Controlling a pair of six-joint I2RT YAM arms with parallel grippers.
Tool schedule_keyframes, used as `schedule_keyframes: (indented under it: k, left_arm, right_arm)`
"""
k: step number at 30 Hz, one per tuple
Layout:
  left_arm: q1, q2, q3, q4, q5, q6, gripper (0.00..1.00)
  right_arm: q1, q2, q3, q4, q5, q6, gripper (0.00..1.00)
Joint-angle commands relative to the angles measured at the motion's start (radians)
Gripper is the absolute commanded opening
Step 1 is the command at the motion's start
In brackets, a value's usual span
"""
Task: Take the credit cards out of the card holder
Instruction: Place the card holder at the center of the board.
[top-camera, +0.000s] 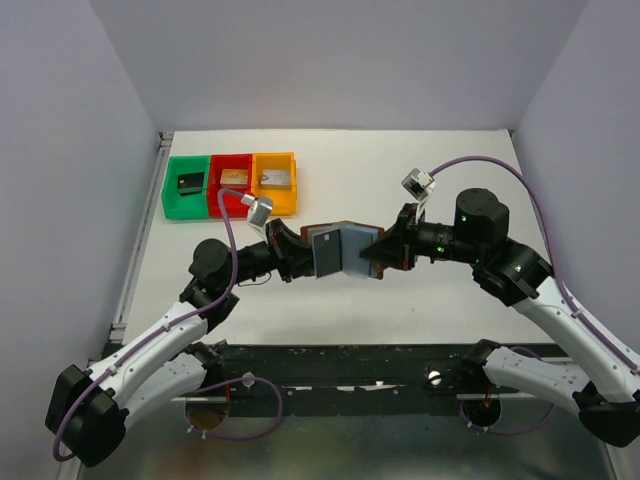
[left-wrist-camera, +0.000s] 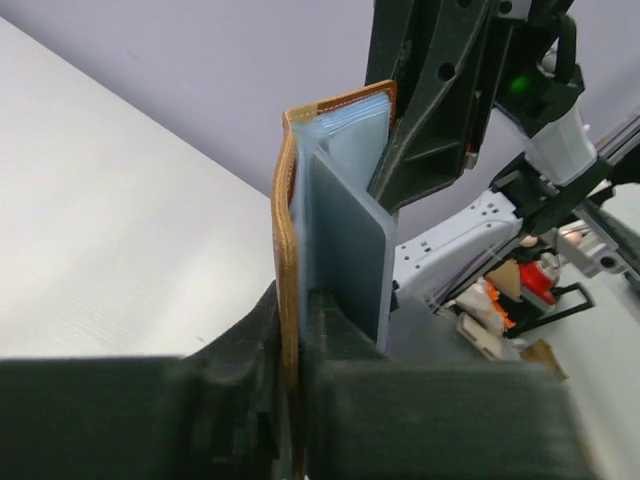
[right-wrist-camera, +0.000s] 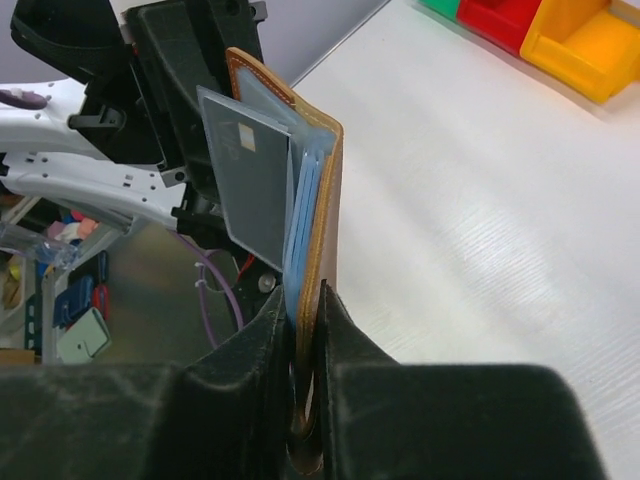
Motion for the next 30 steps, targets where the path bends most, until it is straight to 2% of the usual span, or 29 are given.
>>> schedule_keyframes:
  k: [1,3,5,10,14,20,26,28,30]
  left_arm:
    - [-0.001,0.016,0.006,0.049,-0.002,-0.012,0.4]
    - [0.001,0.012,0.008,0.034,-0.018,-0.007,0.55]
    - [-0.001,-0.001,0.005,0.017,-0.036,0.001,0.62]
    - [-0.001,-0.031,-0.017,-0.009,-0.079,0.007,0.74]
    - [-0.001,-0.051,-0.046,0.007,-0.108,-0.002,0.79]
    - [-0.001,-0.034,-0.061,0.063,-0.118,-0.018,0.83]
    - [0.001,0.024,-0.058,0.105,-0.095,-0.019,0.82]
    - [-0.001,0.038,-0.063,0.125,-0.087,-0.022,0.76]
    - [0.001,0.042,-0.07,0.132,-0.084,-0.021,0.63]
  right_arm:
    - [-0.006,0.009,0.023,-0.044,-0.003,-0.01,0.12]
    - [-0.006,0.009,0.026,-0.062,0.017,-0.014,0.02]
    - [-0.006,0.008,0.026,-0.068,0.025,-0.016,0.0]
    - [-0.008,0.0,0.026,-0.088,0.074,-0.016,0.0]
    - [-0.006,0.008,0.042,-0.125,0.117,-0.016,0.0]
    - [-0.008,0.045,0.069,-0.195,0.206,-0.008,0.0]
    - [-0.006,0.055,0.066,-0.177,0.177,0.003,0.0]
    - [-0.006,0.052,0.062,-0.168,0.165,0.006,0.0]
    - [-0.008,0.048,0.057,-0.162,0.159,0.007,0.0]
